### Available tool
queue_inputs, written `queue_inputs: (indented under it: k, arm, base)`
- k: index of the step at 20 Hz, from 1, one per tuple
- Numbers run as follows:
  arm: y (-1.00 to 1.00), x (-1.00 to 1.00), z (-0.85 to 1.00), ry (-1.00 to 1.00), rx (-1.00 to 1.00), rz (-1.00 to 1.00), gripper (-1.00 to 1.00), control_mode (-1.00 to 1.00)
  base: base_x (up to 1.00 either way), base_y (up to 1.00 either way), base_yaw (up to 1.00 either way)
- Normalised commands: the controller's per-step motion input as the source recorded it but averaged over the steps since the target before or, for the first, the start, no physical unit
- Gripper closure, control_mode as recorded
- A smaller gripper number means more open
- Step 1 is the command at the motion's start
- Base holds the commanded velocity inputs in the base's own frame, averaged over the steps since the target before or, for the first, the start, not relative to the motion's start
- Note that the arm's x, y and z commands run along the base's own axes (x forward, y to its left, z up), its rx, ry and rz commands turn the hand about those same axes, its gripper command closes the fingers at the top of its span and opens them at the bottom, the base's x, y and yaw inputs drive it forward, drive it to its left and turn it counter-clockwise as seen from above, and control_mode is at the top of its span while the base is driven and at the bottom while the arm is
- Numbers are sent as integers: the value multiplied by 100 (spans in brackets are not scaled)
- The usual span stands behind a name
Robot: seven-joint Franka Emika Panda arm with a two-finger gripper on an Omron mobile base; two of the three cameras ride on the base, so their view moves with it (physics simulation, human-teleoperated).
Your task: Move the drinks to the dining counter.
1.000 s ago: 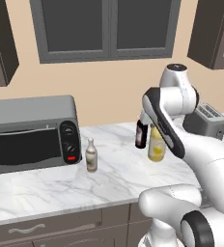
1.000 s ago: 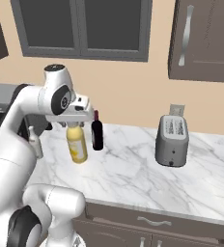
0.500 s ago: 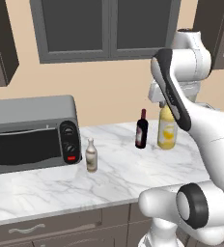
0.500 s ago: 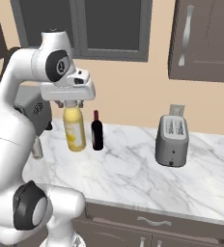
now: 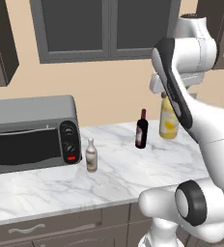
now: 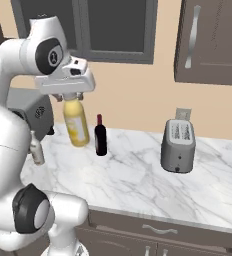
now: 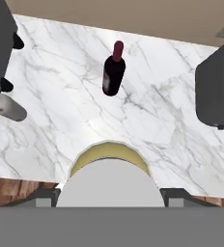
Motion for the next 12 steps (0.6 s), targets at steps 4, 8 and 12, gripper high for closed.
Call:
queue_inputs:
  k: [4,8,12]
  arm:
    - [1,-42,54,-31,-6,0,100,-100]
    - [0,-21,74,-14,-3,0,100,-100]
    - [0,-14,55,-1,0,0,100,-100]
  base:
    - [0,0,0]
    - [0,0,0]
    - [0,0,0]
